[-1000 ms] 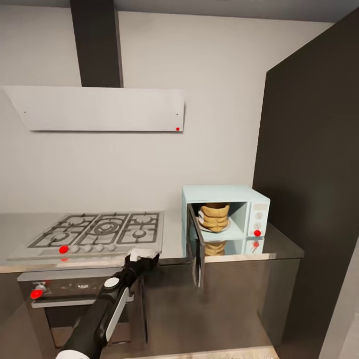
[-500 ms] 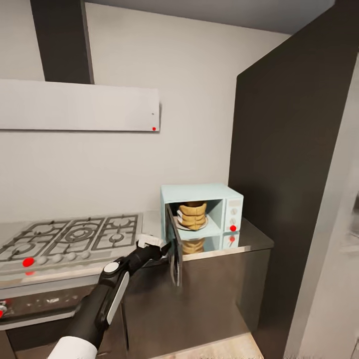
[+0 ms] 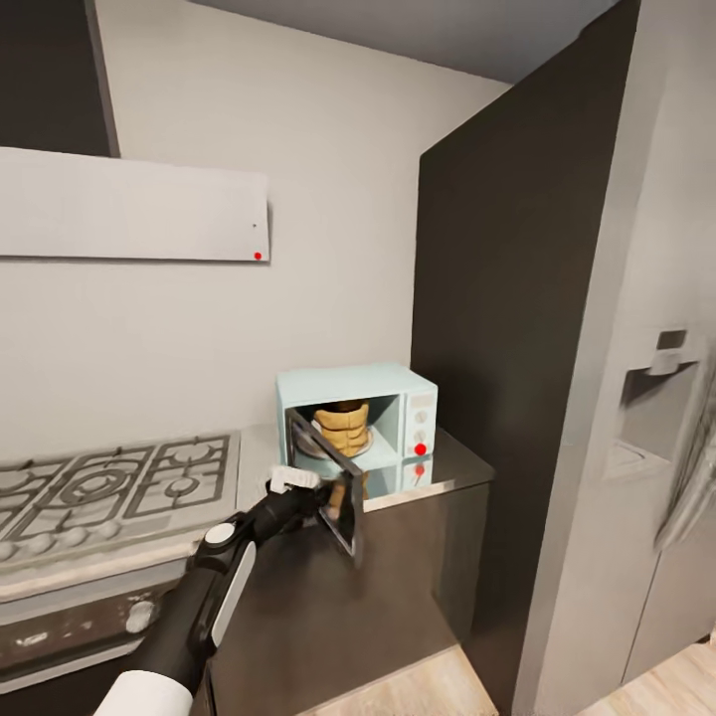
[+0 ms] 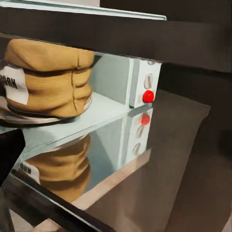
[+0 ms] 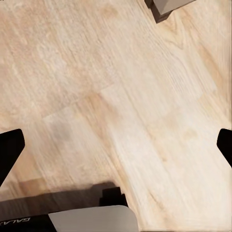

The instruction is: In the kitchen, take the popcorn bag from the countertop, put it into the microwave, and heat it until the popcorn is cooked so the cooked popcorn ends up inside the bag.

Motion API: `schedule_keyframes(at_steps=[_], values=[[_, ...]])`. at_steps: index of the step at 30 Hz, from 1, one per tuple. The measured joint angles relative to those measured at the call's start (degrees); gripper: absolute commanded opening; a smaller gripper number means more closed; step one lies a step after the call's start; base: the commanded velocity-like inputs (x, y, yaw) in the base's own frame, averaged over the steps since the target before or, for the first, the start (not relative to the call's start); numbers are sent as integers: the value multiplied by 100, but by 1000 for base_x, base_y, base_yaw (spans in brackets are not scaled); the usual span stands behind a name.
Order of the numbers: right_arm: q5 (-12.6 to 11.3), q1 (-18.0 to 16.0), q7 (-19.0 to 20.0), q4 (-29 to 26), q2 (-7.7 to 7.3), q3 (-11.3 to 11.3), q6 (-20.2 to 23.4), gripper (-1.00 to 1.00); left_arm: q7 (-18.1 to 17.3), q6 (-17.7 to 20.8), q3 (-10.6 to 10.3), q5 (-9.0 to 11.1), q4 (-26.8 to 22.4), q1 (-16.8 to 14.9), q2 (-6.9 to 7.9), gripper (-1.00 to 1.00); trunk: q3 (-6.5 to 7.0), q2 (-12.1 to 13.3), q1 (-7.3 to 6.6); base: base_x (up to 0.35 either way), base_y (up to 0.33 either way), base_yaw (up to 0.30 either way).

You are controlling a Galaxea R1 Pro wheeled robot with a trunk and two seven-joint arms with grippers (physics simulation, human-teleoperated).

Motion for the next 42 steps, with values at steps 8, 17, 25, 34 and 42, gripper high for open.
schedule_keyframes(at_steps=[8, 17, 25, 34, 42], values=[[-1, 0, 2, 0, 0, 0, 2, 100, 925, 21, -6, -2, 0, 0, -7, 100, 0, -1, -3, 209, 0, -288], [0, -1, -6, 1, 7, 2, 3, 100, 932, 20, -51, -7, -1, 1, -18, 100, 0, 0, -3, 292, -91, -198], [-2, -1, -7, 1, 10, 0, 3, 100, 935, 24, -51, -9, -2, 2, -24, 100, 0, -1, -3, 301, -125, -5], [-1, -1, -13, 1, 9, 7, 4, 100, 937, 6, -52, -1, -3, 1, -24, 100, 0, 0, -2, 197, -8, 0], [-1, -1, -7, 1, 10, 9, 5, 100, 937, -16, -54, -5, -2, 1, -25, 100, 0, -1, -2, 142, 0, 0]])
